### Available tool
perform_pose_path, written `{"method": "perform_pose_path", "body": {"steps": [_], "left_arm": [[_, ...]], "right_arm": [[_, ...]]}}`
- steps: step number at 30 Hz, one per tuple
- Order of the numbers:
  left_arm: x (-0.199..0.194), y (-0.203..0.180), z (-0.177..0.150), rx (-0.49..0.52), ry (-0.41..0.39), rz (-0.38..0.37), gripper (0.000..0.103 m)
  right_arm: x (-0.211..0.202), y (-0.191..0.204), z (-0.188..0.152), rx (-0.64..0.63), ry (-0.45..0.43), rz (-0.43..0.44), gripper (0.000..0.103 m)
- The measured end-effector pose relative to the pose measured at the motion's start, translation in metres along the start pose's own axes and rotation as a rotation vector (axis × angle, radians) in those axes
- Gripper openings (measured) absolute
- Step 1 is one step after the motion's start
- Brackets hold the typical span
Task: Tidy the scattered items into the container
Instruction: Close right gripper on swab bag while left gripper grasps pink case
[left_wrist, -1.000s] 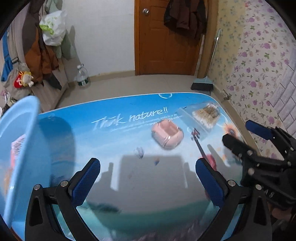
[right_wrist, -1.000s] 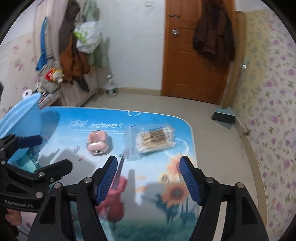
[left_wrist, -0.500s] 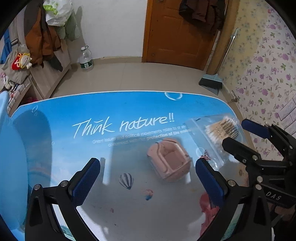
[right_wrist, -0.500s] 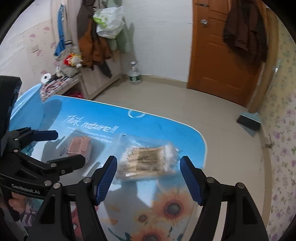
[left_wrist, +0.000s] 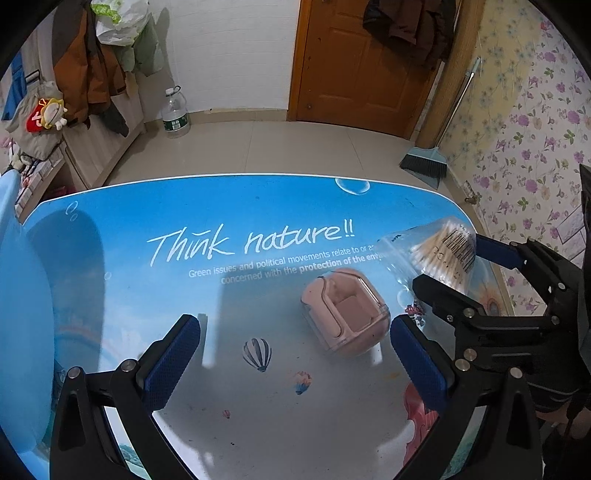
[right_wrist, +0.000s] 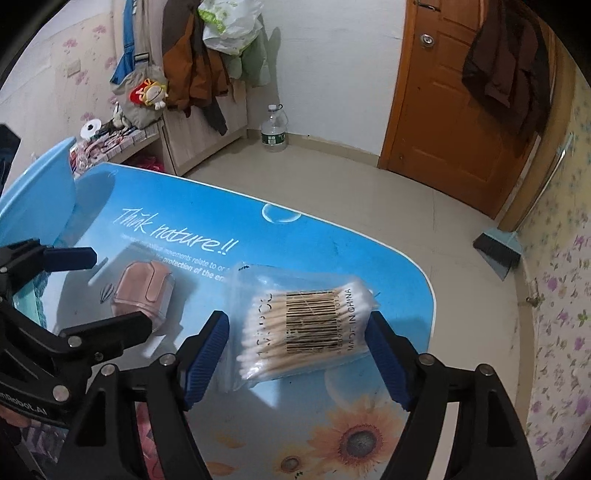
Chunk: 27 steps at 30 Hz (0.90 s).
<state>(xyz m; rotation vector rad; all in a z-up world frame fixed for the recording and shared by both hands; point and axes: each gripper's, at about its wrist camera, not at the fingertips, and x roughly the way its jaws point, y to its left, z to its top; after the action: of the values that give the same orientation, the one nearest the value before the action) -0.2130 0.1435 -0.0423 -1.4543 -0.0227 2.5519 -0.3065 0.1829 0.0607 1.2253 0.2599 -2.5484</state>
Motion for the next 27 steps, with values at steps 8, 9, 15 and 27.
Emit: {"method": "perform_pose_path", "body": {"steps": [8, 9, 15, 27], "left_arm": [[0.009, -0.01, 0.003, -0.001, 0.022, -0.005, 0.103], [0.01, -0.012, 0.003, 0.001, 0.024, 0.0, 0.103], [0.018, -0.021, 0.007, 0.033, 0.023, 0.055, 0.103], [0.008, -0.011, 0.004, 0.045, -0.06, 0.074, 0.047]], "right_arm": [[-0.012, -0.008, -0.012, 0.018, -0.014, 0.009, 0.063], [-0.014, -0.009, -0.015, 0.02, -0.012, 0.005, 0.063], [-0.035, -0.007, -0.037, 0.028, -0.005, -0.014, 0.063], [-0.051, 0.022, -0.054, 0.024, -0.011, -0.048, 0.063]]}}
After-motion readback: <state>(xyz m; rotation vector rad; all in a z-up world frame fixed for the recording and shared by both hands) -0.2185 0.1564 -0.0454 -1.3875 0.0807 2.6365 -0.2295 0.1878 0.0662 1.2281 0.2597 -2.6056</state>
